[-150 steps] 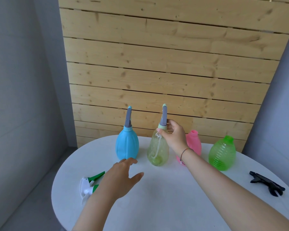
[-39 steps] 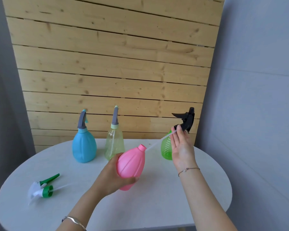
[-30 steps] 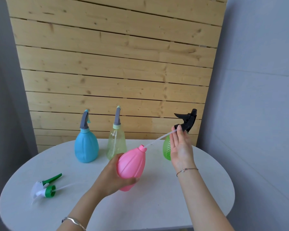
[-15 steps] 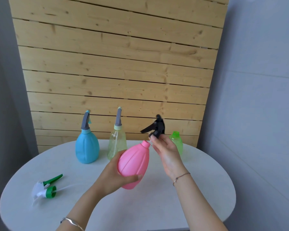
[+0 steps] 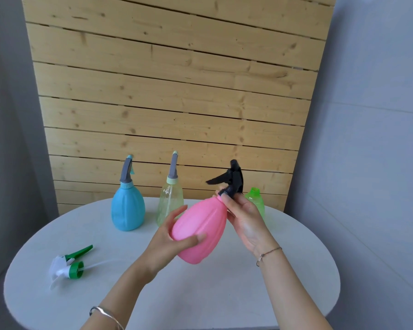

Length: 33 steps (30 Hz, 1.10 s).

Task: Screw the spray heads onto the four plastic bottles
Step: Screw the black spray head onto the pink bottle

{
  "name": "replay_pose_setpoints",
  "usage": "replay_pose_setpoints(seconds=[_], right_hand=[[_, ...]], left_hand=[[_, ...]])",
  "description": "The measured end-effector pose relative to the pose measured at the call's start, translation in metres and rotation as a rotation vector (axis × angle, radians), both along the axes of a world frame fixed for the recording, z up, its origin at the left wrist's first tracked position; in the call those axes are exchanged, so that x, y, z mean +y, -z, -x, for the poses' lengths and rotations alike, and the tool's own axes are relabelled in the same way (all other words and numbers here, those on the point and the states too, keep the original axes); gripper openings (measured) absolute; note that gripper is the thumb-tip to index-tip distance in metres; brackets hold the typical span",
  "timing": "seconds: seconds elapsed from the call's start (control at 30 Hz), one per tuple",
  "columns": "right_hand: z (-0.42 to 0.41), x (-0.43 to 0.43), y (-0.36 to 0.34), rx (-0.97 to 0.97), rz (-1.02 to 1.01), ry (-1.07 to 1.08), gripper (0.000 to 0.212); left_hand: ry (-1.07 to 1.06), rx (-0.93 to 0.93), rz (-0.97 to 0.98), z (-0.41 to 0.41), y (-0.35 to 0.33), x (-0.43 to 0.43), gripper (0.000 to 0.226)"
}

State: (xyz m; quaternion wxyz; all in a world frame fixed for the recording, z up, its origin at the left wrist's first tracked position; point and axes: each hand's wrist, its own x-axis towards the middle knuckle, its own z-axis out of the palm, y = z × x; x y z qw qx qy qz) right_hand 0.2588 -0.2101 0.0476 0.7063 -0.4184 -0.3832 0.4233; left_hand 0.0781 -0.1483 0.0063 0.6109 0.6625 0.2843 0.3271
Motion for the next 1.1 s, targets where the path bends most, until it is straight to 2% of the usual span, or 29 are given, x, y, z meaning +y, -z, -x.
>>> replay_pose_setpoints(seconds=[0.1, 0.17, 0.27, 0.33, 0.43, 0.53, 0.6, 0.73, 0.77, 0.83, 0.9, 1.0, 1.07, 1.1], right_hand=[[-0.006, -0.003, -0.003, -0.025, -0.018, 0.013, 0.044], [-0.004, -0.005, -0.003, -0.086, -0.023, -0.002, 0.041], [0.002, -0.005, -0.001, -0.087, -0.05, 0.042, 0.041], [0.006, -0.003, 0.0, -0.053, -0.057, 0.08, 0.034], [0.006, -0.002, -0.001, -0.042, -0.008, 0.164, 0.022], [0.009, 0.001, -0.001, -0.039, 0.012, 0.234, 0.015], [0.01, 0.003, 0.001, -0.062, 0.011, 0.265, 0.012], [0.003, -0.001, -0.003, -0.088, -0.035, -0.022, 0.037], [0.002, -0.003, -0.005, -0.097, -0.037, -0.079, 0.039], [0.001, -0.004, -0.008, -0.076, -0.033, -0.078, 0.042], [0.004, -0.003, -0.008, -0.027, -0.021, 0.042, 0.045], [0.005, 0.001, -0.003, 0.063, 0.011, 0.211, 0.038], [0.005, 0.002, 0.0, 0.094, 0.035, 0.242, 0.029], [0.005, 0.002, 0.0, 0.089, 0.04, 0.248, 0.032]], left_hand=[[-0.067, -0.166, 0.24, -0.002, -0.003, 0.0, 0.093], [-0.087, -0.246, 0.363, -0.002, -0.004, 0.004, 0.083], [-0.057, -0.263, 0.542, -0.003, 0.0, 0.007, 0.06], [0.012, -0.227, 0.659, -0.004, 0.003, 0.005, 0.055], [0.024, -0.142, 0.587, -0.004, 0.005, 0.006, 0.061], [-0.033, -0.167, 0.486, -0.007, 0.003, 0.007, 0.066], [-0.045, -0.181, 0.521, -0.008, 0.003, 0.007, 0.063], [0.139, -0.174, 0.903, 0.001, 0.002, 0.007, 0.067], [0.179, -0.176, 0.948, 0.003, 0.002, 0.006, 0.069], [0.188, -0.194, 0.907, 0.003, 0.001, 0.007, 0.067], [0.114, -0.22, 0.73, -0.001, -0.001, 0.008, 0.065], [0.036, -0.259, 0.463, -0.005, -0.004, 0.007, 0.084], [0.044, -0.265, 0.385, -0.005, -0.003, 0.005, 0.093], [0.064, -0.274, 0.381, -0.005, -0.002, 0.006, 0.09]])
